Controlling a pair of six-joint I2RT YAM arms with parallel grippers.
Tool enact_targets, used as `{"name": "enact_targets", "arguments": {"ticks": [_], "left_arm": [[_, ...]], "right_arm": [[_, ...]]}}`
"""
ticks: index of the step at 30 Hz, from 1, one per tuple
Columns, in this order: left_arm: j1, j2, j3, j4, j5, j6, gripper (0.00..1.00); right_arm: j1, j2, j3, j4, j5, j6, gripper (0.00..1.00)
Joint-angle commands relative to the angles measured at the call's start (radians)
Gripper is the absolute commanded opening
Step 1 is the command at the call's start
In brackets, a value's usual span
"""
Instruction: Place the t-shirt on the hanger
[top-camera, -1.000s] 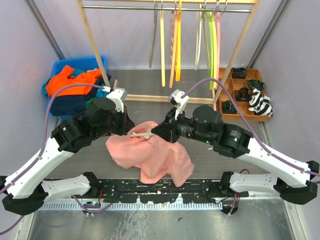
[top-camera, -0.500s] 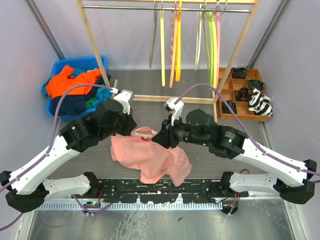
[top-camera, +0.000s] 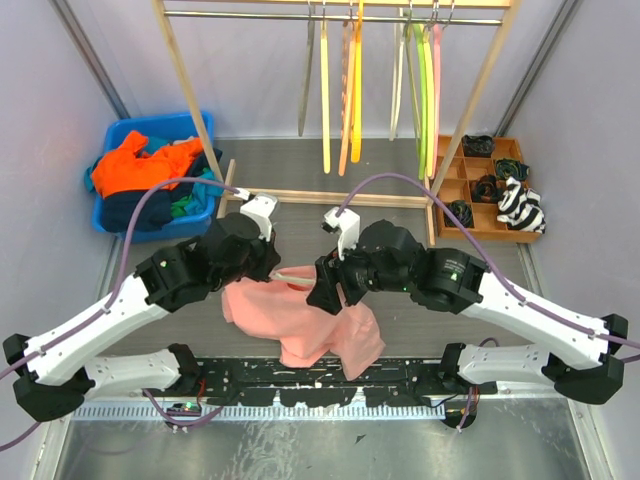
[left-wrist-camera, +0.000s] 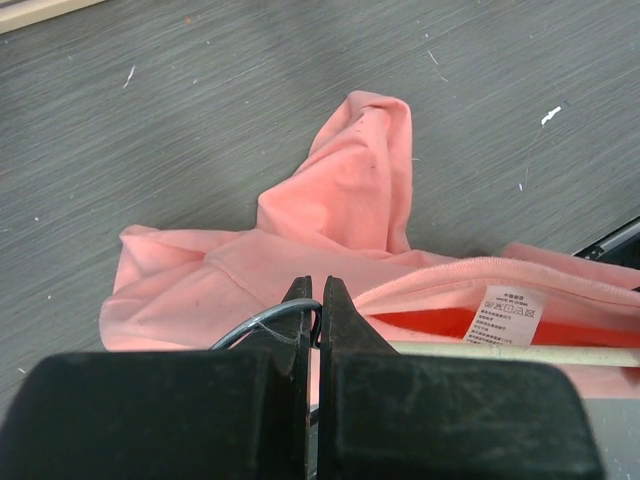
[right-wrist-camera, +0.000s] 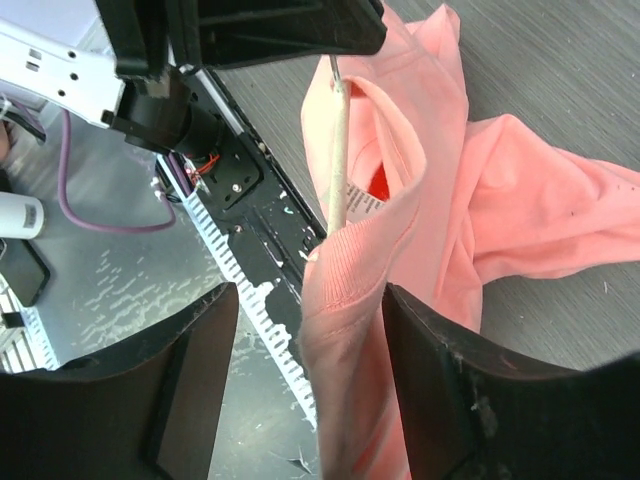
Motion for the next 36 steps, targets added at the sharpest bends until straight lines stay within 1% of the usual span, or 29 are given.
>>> {"name": "enact_targets", "arguments": {"ticks": [1, 4, 9, 14, 18, 21, 24, 26, 29, 33, 36], "left_arm": [[-0.016, -0.031, -0.034, 0.079, -0.023, -0.015, 0.00], [-0.021, -0.042, -0.047, 0.087, -0.026, -0.017, 0.00], [-0.025, -0.055, -0.043, 0.085, -0.038, -0.009, 0.00], [-0.028, -0.040, 0.006, 0.061, -0.050, 0.016, 0.00], [-0.034, -0.028, 0.060, 0.033, -0.064, 0.042, 0.00], [-0.038, -0.020, 0.093, 0.014, -0.070, 0.064, 0.00], [-0.045, -0.011, 0.126, -0.007, -0.081, 0.089, 0.00], [-0.050, -0.001, 0.159, -0.015, -0.093, 0.106, 0.00], [-0.055, 0.019, 0.213, -0.065, -0.107, 0.134, 0.00], [-0.072, 0.045, 0.282, -0.116, -0.158, 0.173, 0.00], [-0.076, 0.062, 0.328, -0.149, -0.211, 0.195, 0.00]], "right_arm": [[0.006, -0.015, 0.091, -0.044, -0.006, 0.005, 0.67], [0.006, -0.019, 0.117, -0.075, 0.005, 0.012, 0.69], [0.006, -0.042, 0.144, -0.122, 0.019, 0.025, 0.70], [0.006, -0.081, 0.155, -0.145, 0.065, 0.036, 0.70], [0.006, -0.105, 0.198, -0.139, 0.109, 0.044, 0.69], [0.006, -0.114, 0.240, -0.140, 0.146, 0.053, 0.67], [0.006, -0.103, 0.277, -0.141, 0.137, 0.058, 0.64], [0.006, -0.102, 0.277, -0.138, 0.130, 0.065, 0.60], [0.006, -0.107, 0.270, -0.124, 0.131, 0.074, 0.56], [0.006, -0.113, 0.270, -0.124, 0.139, 0.082, 0.54], [0.006, -0.140, 0.242, -0.126, 0.160, 0.101, 0.55]]}}
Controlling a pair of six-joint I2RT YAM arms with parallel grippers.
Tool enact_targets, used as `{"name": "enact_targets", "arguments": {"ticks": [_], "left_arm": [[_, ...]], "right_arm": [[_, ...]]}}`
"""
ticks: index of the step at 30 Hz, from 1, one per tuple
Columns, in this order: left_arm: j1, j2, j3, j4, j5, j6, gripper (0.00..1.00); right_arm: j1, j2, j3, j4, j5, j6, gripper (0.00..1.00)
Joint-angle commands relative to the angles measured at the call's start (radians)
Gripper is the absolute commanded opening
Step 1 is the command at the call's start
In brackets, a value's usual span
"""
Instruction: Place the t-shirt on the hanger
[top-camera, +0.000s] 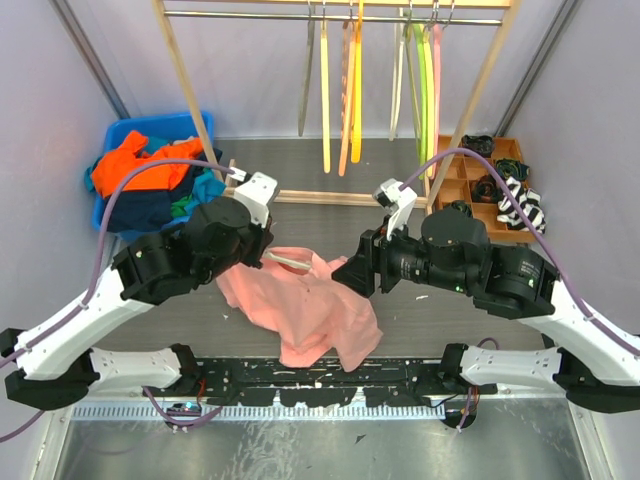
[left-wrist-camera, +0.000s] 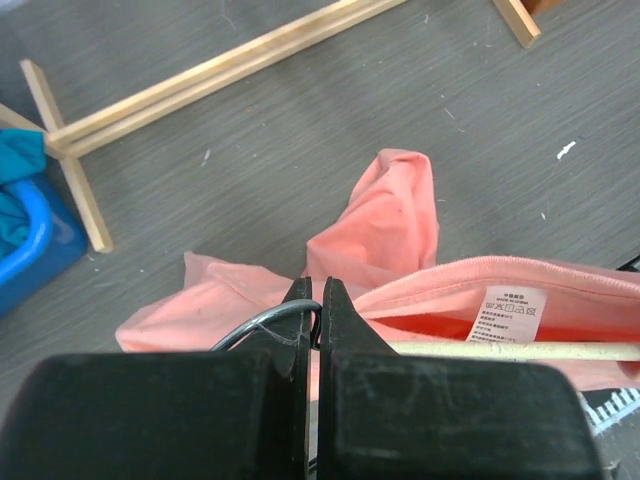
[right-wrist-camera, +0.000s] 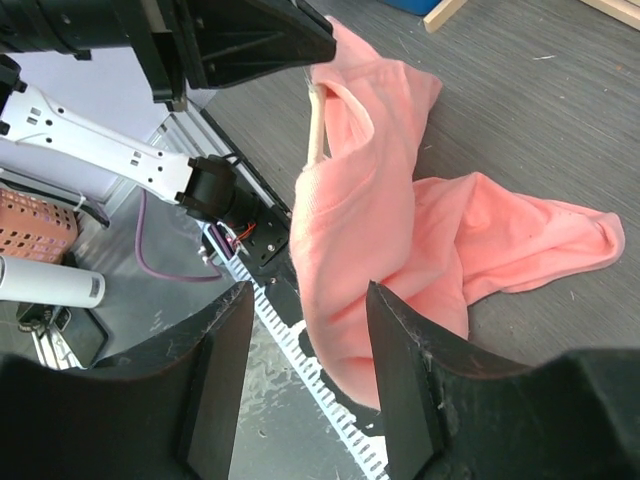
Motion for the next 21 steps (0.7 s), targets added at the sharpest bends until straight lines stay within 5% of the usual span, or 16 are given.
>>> {"name": "enact_targets", "arguments": {"ticks": [1, 21], "left_arm": [[-0.009, 0.014, 0.090, -0.046, -0.101, 0.055, 0.00], [-0.010, 0.057, 0.148, -0.122, -0.237, 0.018, 0.00]], "right_arm": [[0.004, -0.053, -0.017, 0.037, 0.046, 0.035, 0.57], [0.004, -0.200, -0.369, 0.155, 0.060, 0.089, 0.64]]}}
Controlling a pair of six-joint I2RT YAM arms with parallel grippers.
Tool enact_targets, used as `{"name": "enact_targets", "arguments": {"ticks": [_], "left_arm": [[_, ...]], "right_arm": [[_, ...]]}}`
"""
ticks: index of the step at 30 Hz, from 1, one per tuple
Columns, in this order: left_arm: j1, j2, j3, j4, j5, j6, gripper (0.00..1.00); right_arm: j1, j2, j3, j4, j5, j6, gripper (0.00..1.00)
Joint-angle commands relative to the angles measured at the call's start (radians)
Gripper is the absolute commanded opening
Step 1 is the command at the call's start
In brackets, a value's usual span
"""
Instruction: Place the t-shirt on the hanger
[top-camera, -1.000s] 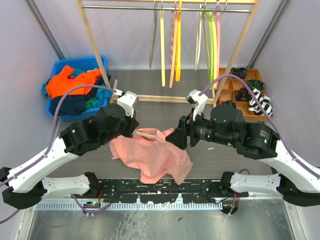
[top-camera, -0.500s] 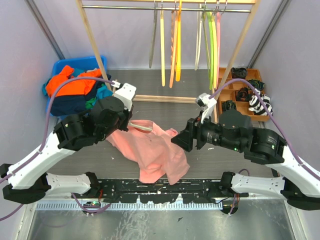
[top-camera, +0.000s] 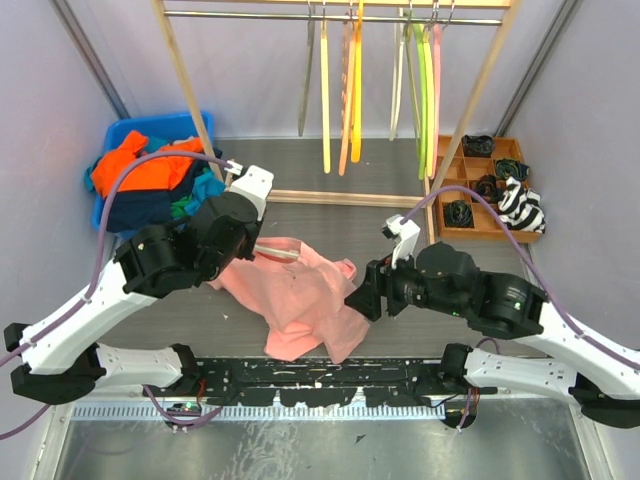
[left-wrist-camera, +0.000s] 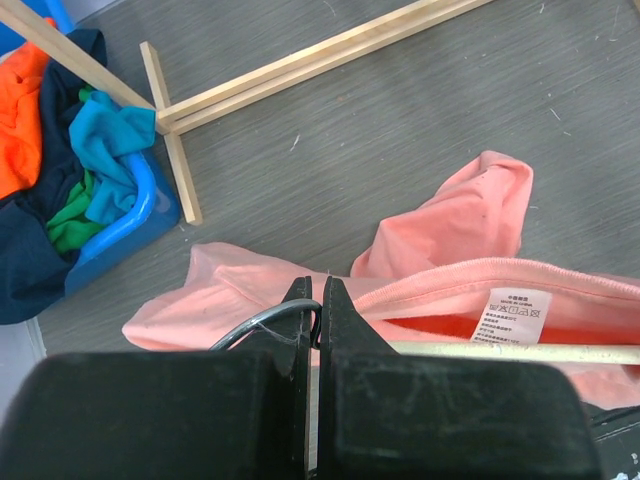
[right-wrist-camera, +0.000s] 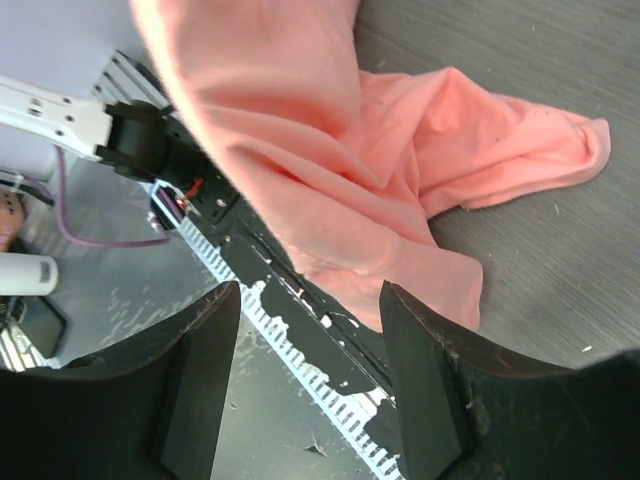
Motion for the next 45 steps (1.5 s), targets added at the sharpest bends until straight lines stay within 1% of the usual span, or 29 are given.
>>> {"name": "enact_targets", "arguments": {"ticks": [1, 3, 8, 11, 13, 17, 18, 19, 20, 21, 22, 23, 28, 35, 45], "left_arm": [[-0.002, -0.007, 0.035, 0.016, -0.040, -0.012, 0.00], [-0.003, -0.005, 0.036, 0.013, -0.040, -0.013, 0.00], [-0.003, -0.007, 0.035, 0.015, -0.040, -0.015, 0.00], [-0.003, -0.007, 0.032, 0.016, -0.037, -0.019, 0.00], [-0.002, -0.008, 0.031, 0.015, -0.037, -0.019, 0.00], [-0.002, -0.012, 0.029, 0.016, -0.039, -0.021, 0.00], [-0.002, -0.013, 0.029, 0.017, -0.040, -0.020, 0.00], [-0.003, -0.014, 0.028, 0.016, -0.041, -0.020, 0.00], [-0.002, -0.014, 0.026, 0.017, -0.044, -0.018, 0.00], [-0.002, -0.015, 0.021, 0.018, -0.045, -0.018, 0.00], [-0.002, -0.017, 0.017, 0.020, -0.047, -0.018, 0.00], [-0.002, -0.019, 0.012, 0.023, -0.048, -0.018, 0.00], [-0.002, -0.024, -0.008, 0.032, -0.049, -0.019, 0.00], [-0.002, -0.024, -0.014, 0.034, -0.046, -0.021, 0.00], [-0.003, -0.016, -0.035, 0.030, -0.053, -0.030, 0.00]], "right_arm": [[0.004, -0.009, -0.048, 0.139, 0.008, 0.012, 0.64], [0.005, -0.012, -0.074, 0.183, -0.010, 0.007, 0.64], [0.004, 0.007, -0.088, 0.233, -0.021, -0.015, 0.64], [0.004, 0.027, -0.082, 0.230, 0.013, -0.023, 0.62], [0.004, 0.037, -0.076, 0.233, 0.023, -0.031, 0.59], [0.004, 0.062, -0.058, 0.231, 0.009, -0.043, 0.45], [0.004, 0.066, -0.054, 0.231, 0.002, -0.045, 0.39], [0.005, 0.068, -0.049, 0.229, -0.002, -0.046, 0.30], [0.004, 0.069, -0.040, 0.222, -0.004, -0.046, 0.18], [0.004, 0.069, -0.031, 0.216, -0.004, -0.047, 0.10], [0.004, 0.067, -0.022, 0.208, 0.000, -0.045, 0.04], [0.004, 0.062, -0.012, 0.200, 0.005, -0.046, 0.01], [0.004, 0.048, 0.045, 0.157, 0.025, -0.056, 0.01], [0.004, 0.040, 0.086, 0.138, 0.034, -0.063, 0.01], [0.004, 0.070, 0.203, 0.126, -0.013, -0.090, 0.01]]}}
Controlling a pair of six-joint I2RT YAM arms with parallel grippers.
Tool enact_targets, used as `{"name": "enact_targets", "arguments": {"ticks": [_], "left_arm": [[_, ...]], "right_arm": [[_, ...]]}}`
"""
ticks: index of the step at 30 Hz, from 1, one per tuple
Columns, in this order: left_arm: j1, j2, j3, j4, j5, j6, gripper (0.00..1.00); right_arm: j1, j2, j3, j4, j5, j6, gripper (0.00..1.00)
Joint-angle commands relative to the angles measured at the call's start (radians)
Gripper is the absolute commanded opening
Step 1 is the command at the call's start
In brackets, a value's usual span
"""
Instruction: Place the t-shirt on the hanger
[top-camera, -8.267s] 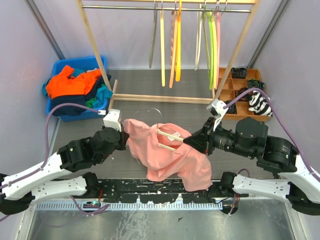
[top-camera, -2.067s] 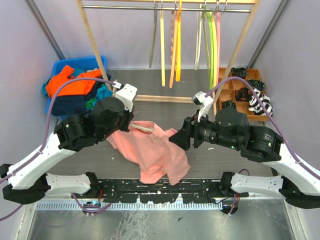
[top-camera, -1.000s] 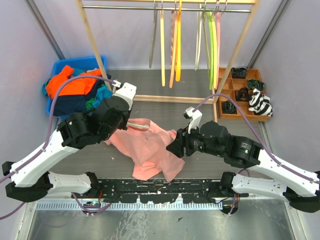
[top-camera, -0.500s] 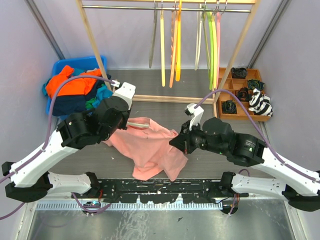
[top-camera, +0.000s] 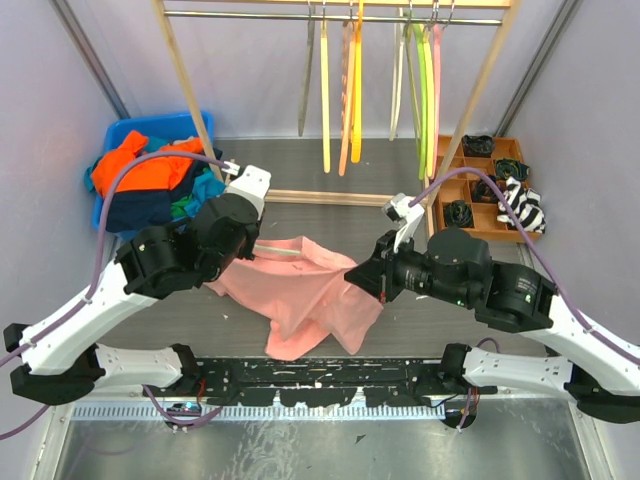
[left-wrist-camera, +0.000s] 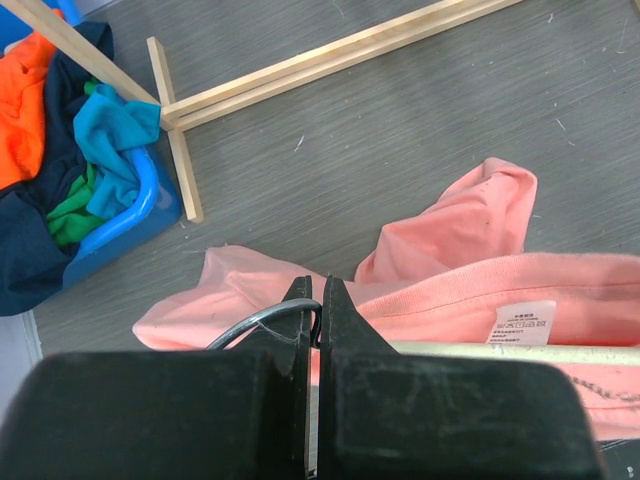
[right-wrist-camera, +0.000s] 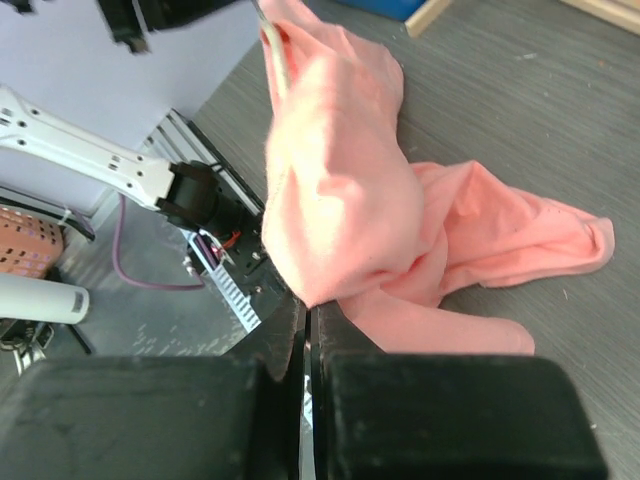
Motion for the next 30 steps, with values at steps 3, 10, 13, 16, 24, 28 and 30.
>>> {"name": "enact_targets", "arguments": {"ticks": [3, 10, 13, 16, 24, 28, 30], "left_arm": [[-0.001, -0.004, -0.026, 0.022, -0.027, -0.007, 0.00], [-0.001, -0.007, -0.028, 0.028, -0.022, -0.010, 0.00], [-0.002, -0.004, -0.027, 0.028, -0.022, -0.008, 0.00], [-0.001, -0.007, -0.032, 0.029, -0.022, -0.009, 0.00], [-0.001, -0.012, -0.061, 0.027, -0.021, -0.019, 0.00], [-0.002, -0.015, -0.072, 0.030, -0.022, -0.022, 0.00], [-0.001, -0.016, -0.072, 0.031, -0.022, -0.022, 0.00]], "right_arm": [[0.004, 0.036, 0.128, 0.044, -0.035, -0.044, 0.01], [0.004, 0.109, 0.167, 0.045, -0.074, -0.061, 0.01], [0.004, 0.139, 0.173, 0.055, -0.092, -0.062, 0.01], [0.004, 0.166, 0.184, 0.063, -0.115, -0.063, 0.01], [0.005, 0.234, 0.270, 0.076, -0.162, -0.079, 0.01], [0.005, 0.264, 0.304, 0.084, -0.185, -0.086, 0.01], [0.005, 0.273, 0.307, 0.089, -0.196, -0.085, 0.01]]}}
